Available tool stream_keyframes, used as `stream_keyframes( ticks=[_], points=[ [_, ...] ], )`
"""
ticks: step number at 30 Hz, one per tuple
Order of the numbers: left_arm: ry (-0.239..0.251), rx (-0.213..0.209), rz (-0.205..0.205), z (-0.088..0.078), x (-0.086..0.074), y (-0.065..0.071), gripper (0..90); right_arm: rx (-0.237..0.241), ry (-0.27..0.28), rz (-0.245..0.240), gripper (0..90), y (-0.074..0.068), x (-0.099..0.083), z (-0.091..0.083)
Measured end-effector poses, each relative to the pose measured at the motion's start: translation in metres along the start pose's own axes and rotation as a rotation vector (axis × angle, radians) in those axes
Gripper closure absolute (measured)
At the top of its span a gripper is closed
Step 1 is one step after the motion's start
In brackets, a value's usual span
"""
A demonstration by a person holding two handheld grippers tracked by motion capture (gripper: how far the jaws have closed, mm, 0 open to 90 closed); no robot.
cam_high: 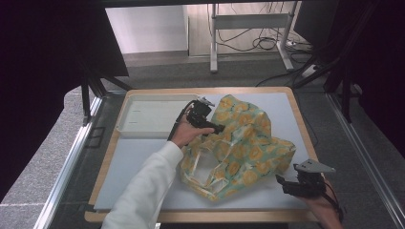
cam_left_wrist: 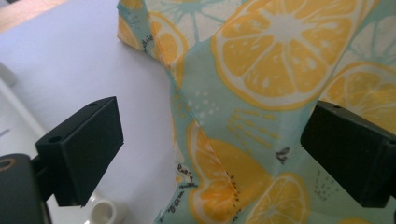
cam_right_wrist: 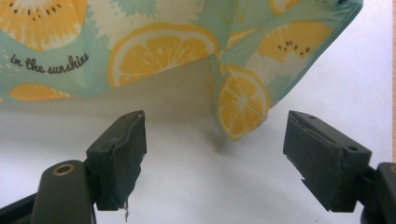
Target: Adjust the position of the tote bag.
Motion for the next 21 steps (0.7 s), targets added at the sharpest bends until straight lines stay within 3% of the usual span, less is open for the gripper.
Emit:
stream_keyframes(
  ticks=[2,6,12,15,16,21],
  points=[
    [-0.006,-0.029,-0.001,0.005,-0.001,0.0,8.5,0.0,-0.004,0.0,21.6,0.0,0.0,0.0],
    [-0.015,-0.025,0.005,0.014,-0.003,-0.002,19.6,-0.002,-0.007,-0.001,21.6,0.001,-0.001,0.001],
    [-0.023,0.019,-0.007,0.021,-0.004,-0.002,52.4,-0.007,-0.008,-0.001,21.7,0.002,-0.001,0.001],
    [-0.017,0.021,0.001,0.023,-0.004,0.001,66.0,-0.007,-0.008,-0.002,21.7,0.002,-0.001,0.001],
    [-0.02,0.021,0.004,0.022,-0.004,0.002,74.6,-0.009,-0.009,-0.003,21.7,0.002,-0.001,0.001],
    [-0.022,0.011,0.008,0.018,-0.004,0.003,85.0,-0.011,-0.01,-0.003,21.7,0.002,-0.001,0.001]
  ],
)
Point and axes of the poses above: each handheld gripper's, and its own axes: z roughly forward along the jaws, x roughly out of its top, y roughly to its right, the point moved 5 cm from there along z, roughly forward along the jaws, and after that the axes turned 2 degrees about x, right-handed, at the moved point
